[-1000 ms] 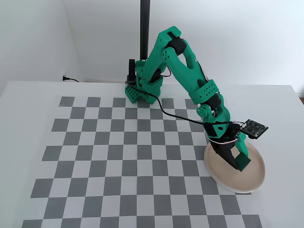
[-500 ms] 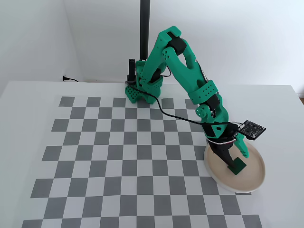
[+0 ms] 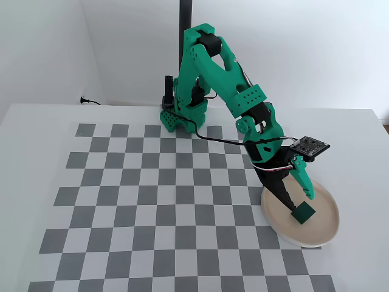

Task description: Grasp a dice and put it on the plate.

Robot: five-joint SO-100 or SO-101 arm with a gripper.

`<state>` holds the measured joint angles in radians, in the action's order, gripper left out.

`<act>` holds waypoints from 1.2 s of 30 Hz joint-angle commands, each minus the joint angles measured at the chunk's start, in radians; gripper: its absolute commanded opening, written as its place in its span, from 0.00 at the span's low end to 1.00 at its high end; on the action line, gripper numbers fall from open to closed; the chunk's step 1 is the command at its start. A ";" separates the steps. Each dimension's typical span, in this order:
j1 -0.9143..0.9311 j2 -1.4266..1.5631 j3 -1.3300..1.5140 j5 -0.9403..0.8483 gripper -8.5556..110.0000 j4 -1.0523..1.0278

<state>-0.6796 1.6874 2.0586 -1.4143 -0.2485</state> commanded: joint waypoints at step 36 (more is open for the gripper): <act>0.308 1.066 0.715 0.489 0.04 -0.055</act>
<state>-0.3835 2.6523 2.7826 -0.9633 -0.2684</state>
